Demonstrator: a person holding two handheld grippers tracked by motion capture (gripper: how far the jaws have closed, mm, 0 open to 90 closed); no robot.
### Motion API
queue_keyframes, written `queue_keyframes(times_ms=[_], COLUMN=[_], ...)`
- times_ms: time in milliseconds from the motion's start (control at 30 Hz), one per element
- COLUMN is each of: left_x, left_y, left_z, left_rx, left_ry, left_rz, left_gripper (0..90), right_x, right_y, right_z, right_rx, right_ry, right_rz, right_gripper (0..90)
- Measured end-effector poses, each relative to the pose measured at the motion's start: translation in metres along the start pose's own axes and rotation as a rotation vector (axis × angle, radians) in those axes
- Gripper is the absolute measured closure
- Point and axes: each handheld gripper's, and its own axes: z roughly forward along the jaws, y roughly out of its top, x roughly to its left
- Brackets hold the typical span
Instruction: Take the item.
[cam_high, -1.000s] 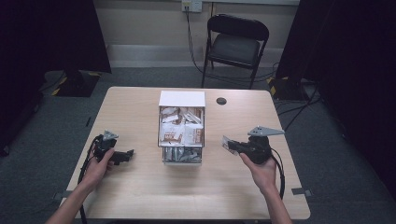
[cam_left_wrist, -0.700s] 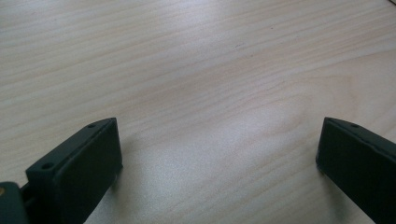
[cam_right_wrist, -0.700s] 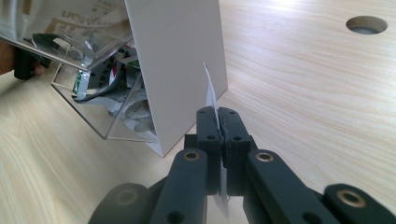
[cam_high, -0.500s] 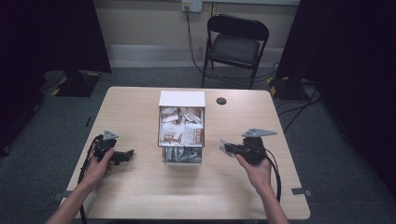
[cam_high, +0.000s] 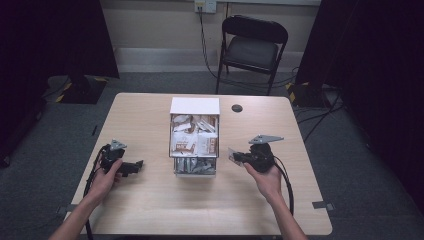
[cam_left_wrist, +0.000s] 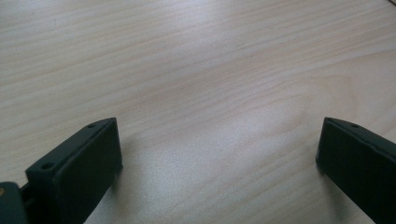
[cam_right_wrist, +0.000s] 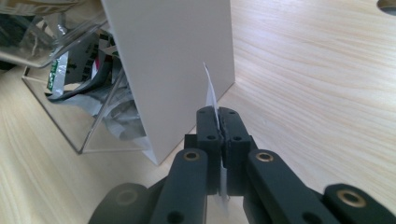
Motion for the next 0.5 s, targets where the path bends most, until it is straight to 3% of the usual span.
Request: queue_keyframes(times_ms=[300,500], left_x=[0.0,0.0], left_y=[0.0,0.0], left_z=[0.0,0.0], left_rx=[0.0,0.0], left_ry=[0.0,0.0], left_rz=[0.0,0.0], left_gripper=[0.0,0.0], right_x=[-0.004,-0.006], right_y=[-0.008,-0.016], right_z=[0.027,0.039], right_rx=[0.012,0.054], right_ry=[0.031,0.027], right_rz=[0.028,0.034], right_gripper=[88.6,88.6])
